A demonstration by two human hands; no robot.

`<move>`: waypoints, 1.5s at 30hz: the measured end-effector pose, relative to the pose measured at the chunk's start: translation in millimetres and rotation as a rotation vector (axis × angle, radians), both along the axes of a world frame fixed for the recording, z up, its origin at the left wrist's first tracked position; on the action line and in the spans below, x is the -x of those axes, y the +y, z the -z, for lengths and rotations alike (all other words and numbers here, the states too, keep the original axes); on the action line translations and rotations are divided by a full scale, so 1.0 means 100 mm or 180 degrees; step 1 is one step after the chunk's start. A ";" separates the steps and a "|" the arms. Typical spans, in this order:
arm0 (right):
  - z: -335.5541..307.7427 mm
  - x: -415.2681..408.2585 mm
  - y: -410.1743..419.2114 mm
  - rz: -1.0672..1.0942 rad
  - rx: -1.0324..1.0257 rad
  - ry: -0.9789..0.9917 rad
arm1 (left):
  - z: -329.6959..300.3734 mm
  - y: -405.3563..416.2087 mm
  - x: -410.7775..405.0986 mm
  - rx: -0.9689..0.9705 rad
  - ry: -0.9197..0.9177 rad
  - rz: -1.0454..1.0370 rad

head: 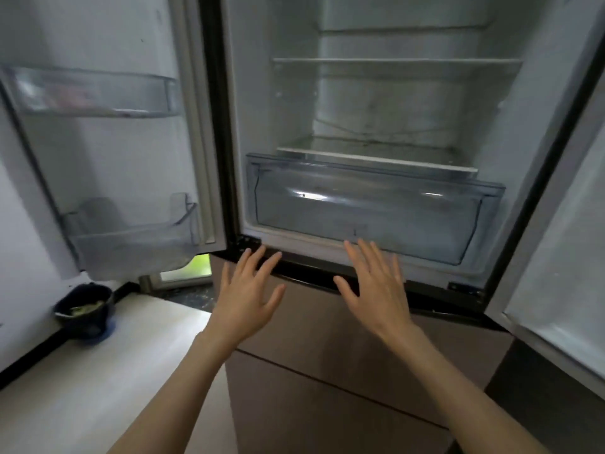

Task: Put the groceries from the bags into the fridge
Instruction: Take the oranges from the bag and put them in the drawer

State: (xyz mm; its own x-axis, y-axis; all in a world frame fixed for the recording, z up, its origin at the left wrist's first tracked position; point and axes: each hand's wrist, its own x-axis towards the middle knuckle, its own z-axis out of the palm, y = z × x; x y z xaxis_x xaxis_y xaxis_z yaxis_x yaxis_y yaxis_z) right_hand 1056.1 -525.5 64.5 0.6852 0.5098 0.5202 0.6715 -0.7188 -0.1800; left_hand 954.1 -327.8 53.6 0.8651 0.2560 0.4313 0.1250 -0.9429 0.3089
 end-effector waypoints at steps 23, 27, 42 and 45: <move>0.82 4.11 3.95 -0.2631 0.0508 0.0621 | 0.77 2.43 5.20 0.0244 0.0744 -0.2789; 0.85 4.51 4.48 -0.2759 0.0657 0.0649 | 0.83 2.83 5.60 0.0457 0.0834 -0.2965; 0.98 5.01 7.04 -0.3292 0.0833 0.0884 | 0.95 5.01 6.19 0.0853 0.0956 -0.3537; 0.92 5.06 7.63 -0.3340 0.0779 0.0890 | 0.85 5.57 6.21 0.0821 0.0919 -0.3616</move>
State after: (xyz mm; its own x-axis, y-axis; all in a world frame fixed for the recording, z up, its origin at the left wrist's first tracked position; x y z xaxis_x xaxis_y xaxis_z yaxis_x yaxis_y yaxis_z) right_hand 550.2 237.8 -27.5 -0.0688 0.9728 0.2211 0.9251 0.1451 -0.3510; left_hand 333.2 229.0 -31.1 0.1453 0.9860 0.0823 0.9411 -0.1634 0.2962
